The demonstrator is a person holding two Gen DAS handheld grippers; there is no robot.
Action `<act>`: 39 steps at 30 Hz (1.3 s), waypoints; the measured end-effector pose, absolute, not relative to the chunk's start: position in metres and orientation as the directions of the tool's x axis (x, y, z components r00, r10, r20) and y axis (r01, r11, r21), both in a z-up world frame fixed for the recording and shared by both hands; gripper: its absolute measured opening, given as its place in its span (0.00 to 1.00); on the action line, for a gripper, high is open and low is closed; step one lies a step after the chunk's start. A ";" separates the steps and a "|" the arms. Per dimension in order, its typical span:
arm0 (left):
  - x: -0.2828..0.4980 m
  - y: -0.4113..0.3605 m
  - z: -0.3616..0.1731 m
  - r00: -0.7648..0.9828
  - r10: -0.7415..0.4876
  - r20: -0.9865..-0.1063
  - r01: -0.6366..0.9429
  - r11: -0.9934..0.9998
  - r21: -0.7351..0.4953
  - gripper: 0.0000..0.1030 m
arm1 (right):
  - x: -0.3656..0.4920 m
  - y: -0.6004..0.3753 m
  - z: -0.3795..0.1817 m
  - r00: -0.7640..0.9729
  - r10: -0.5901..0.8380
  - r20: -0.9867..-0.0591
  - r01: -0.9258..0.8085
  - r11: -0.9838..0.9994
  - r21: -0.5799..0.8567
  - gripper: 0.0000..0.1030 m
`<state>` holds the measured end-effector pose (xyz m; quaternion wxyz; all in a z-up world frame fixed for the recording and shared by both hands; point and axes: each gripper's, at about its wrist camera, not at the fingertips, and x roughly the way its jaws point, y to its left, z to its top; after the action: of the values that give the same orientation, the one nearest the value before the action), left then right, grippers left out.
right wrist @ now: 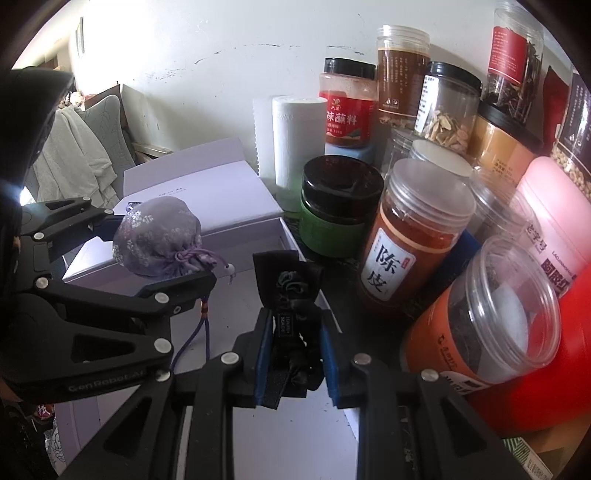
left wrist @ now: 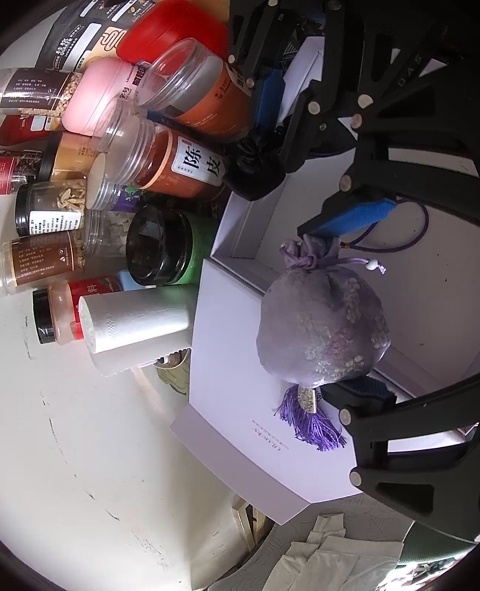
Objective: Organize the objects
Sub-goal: 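Lower both held items into the white box and open both grippers, then lift both grippers out of the white box and back away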
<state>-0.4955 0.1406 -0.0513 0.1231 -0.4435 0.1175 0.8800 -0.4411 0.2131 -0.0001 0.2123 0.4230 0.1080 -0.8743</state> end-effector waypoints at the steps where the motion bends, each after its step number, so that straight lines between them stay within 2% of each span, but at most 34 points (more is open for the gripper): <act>1: -0.495 0.140 -0.051 -0.577 0.114 -0.809 -0.319 -0.943 0.095 0.63 | -0.441 0.213 0.000 -0.550 -0.280 -0.787 0.463 -0.886 -0.008 0.24; 8: -0.494 0.136 -0.049 -0.560 0.103 -0.822 -0.290 -0.954 0.078 0.66 | -0.440 0.214 0.003 -0.544 -0.276 -0.793 0.459 -0.889 -0.006 0.29; 13: -0.486 0.135 -0.041 -0.571 0.104 -0.814 -0.283 -0.956 0.076 0.67 | -0.430 0.218 0.012 -0.578 -0.243 -0.779 0.437 -0.898 -0.044 0.50; 17: -0.477 0.136 -0.029 -0.595 0.105 -0.797 -0.278 -0.957 0.082 0.73 | -0.423 0.225 0.023 -0.590 -0.234 -0.773 0.422 -0.906 -0.048 0.51; 21: -0.464 0.134 -0.011 -0.625 0.102 -0.774 -0.267 -0.960 0.089 0.75 | -0.414 0.229 0.036 -0.610 -0.210 -0.764 0.407 -0.910 -0.075 0.51; 39: -0.405 0.117 0.061 -0.693 0.094 -0.715 -0.224 -0.971 0.089 0.76 | -0.367 0.235 0.097 -0.678 -0.221 -0.701 0.406 -0.908 -0.107 0.51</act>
<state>-0.4052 0.1173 0.0608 0.0868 -0.3820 0.0848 0.9162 -0.3668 0.2355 0.0975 0.1726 0.3621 0.1276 -0.9071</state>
